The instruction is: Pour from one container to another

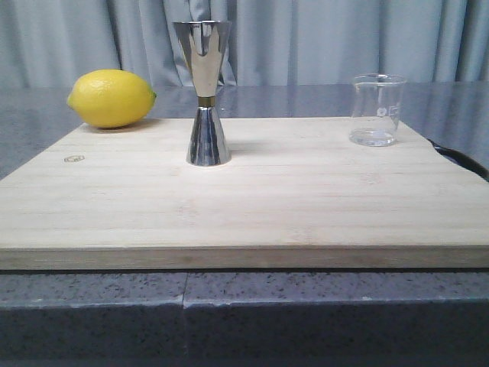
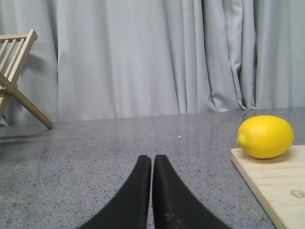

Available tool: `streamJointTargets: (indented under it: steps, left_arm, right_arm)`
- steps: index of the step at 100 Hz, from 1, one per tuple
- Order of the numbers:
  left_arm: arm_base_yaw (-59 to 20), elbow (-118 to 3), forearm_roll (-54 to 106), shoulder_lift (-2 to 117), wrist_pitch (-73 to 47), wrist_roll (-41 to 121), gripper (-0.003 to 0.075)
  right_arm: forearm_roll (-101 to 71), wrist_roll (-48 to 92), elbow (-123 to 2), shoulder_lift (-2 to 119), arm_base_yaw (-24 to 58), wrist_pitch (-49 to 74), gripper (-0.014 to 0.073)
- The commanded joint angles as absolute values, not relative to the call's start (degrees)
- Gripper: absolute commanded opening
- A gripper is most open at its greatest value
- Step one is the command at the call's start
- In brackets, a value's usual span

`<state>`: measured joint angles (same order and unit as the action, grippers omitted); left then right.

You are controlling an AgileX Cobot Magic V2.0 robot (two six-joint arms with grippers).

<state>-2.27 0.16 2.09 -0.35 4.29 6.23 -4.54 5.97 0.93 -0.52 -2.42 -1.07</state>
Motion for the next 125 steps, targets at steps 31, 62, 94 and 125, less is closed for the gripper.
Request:
streamJointTargets:
  steps: [31,62,94,125]
  left_arm:
    - [-2.78,0.47,2.59,-1.77,8.81,6.28,-0.0019]
    - [-2.78,0.47,2.59,-1.77,8.81,6.28,-0.0019]
    - [-2.78,0.47,2.59,-1.77,8.81,6.28,-0.0019]
    - [-2.78,0.47,2.59,-1.77,8.81,6.28,-0.0019]
  right_arm:
    - [0.50,2.26,2.52,-1.78,-2.50,-5.15,-0.0071]
    - [5.65,-1.85,2.52,-1.78,-2.50,-4.50,-0.0071]
    - [6.00,-1.85,2.52,-1.78,-2.50,-4.40,-0.0071]
    - [6.00,-1.85,2.52,-1.78,-2.50,-4.40,-0.0071]
